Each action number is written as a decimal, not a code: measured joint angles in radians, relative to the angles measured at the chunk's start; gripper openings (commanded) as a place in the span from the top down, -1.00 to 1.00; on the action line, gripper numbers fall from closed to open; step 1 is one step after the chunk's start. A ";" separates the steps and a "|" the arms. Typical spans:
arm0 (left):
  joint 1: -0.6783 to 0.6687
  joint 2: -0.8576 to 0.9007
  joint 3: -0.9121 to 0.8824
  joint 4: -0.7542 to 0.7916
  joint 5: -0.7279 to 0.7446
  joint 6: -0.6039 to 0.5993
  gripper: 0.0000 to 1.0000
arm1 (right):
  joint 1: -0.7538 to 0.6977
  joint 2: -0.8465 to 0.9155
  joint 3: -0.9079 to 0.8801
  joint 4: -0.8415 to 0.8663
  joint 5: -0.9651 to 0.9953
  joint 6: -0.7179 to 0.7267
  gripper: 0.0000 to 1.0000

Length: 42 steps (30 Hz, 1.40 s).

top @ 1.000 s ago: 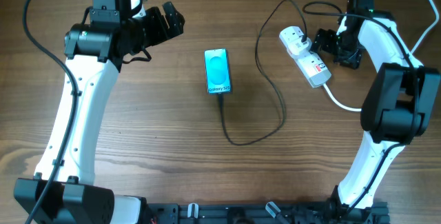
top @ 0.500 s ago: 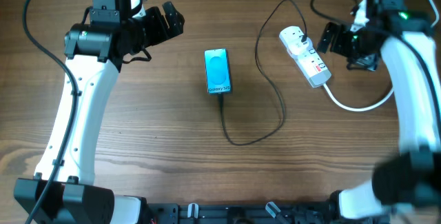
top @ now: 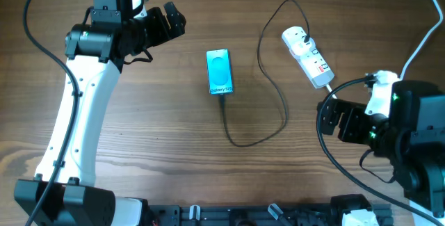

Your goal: Plug charger to phone and switch on socket

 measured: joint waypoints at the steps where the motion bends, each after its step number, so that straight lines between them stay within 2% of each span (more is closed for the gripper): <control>1: 0.000 0.000 0.000 0.000 0.000 0.000 -1.00 | 0.000 0.009 0.000 0.000 0.001 0.000 -0.99; 4: 0.000 0.000 0.000 0.000 0.000 0.000 -1.00 | 0.000 0.032 -0.002 0.020 0.003 -0.027 -0.99; 7: 0.000 0.000 0.000 0.000 0.000 0.000 -1.00 | 0.000 0.013 -0.073 0.171 -0.027 -0.136 -0.99; 11: 0.000 0.000 0.000 -0.001 -0.001 -0.003 -1.00 | 0.000 -0.208 -0.355 0.516 -0.058 -0.218 -0.99; 15: 0.000 0.000 0.000 -0.001 0.000 -0.006 -1.00 | 0.000 -0.535 -0.718 0.886 -0.075 -0.266 -1.00; 20: 0.000 0.000 -0.001 -0.001 0.000 -0.006 -1.00 | 0.000 -0.774 -1.070 1.239 -0.103 -0.295 -0.99; 22: 0.000 0.000 -0.001 0.000 0.000 -0.006 -1.00 | 0.000 -0.826 -1.157 1.321 -0.113 -0.296 -1.00; 25: 0.000 0.000 -0.001 0.000 0.000 -0.006 -1.00 | 0.000 -0.871 -1.220 1.364 -0.113 -0.296 -1.00; 30: 0.000 0.000 -0.001 0.000 0.000 -0.006 -1.00 | 0.000 -0.874 -1.228 1.254 -0.018 -0.291 -0.99; 35: 0.000 0.000 -0.001 0.000 0.000 -0.006 -1.00 | -0.045 -0.874 -1.228 1.252 0.063 -0.284 -0.99; 42: 0.000 0.000 -0.001 0.000 0.000 -0.006 -1.00 | -0.050 -0.874 -1.228 1.252 0.072 -0.276 -0.99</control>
